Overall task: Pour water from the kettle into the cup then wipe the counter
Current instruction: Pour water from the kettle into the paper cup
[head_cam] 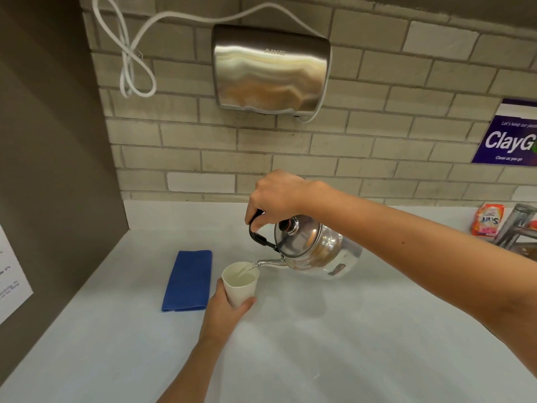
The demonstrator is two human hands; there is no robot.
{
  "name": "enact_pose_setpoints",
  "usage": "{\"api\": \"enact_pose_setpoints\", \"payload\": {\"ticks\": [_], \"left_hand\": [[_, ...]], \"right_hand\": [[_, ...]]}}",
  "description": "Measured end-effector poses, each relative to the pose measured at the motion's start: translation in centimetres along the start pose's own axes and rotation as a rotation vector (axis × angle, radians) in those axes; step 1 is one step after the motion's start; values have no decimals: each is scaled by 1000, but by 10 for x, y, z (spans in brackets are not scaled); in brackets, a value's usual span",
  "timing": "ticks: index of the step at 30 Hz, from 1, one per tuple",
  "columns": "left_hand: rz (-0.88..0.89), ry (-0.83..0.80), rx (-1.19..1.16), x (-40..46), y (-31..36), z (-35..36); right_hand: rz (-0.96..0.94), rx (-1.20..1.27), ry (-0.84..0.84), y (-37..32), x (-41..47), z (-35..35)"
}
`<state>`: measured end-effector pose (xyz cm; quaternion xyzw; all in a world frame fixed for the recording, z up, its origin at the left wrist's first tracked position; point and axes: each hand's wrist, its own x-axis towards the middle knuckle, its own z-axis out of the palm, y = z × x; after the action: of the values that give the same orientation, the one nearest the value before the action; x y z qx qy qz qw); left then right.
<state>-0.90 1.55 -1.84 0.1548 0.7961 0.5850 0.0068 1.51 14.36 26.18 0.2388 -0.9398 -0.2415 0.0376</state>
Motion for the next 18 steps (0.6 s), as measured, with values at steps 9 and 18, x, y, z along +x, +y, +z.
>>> {"api": "enact_pose_setpoints", "payload": {"ticks": [9, 18], "left_hand": [[4, -10, -7, 1, 0, 0], [2, -16, -5, 1, -2, 0]], "right_hand": [[-22, -10, 9, -1, 3, 3], [-22, -15, 30, -3, 5, 4]]}}
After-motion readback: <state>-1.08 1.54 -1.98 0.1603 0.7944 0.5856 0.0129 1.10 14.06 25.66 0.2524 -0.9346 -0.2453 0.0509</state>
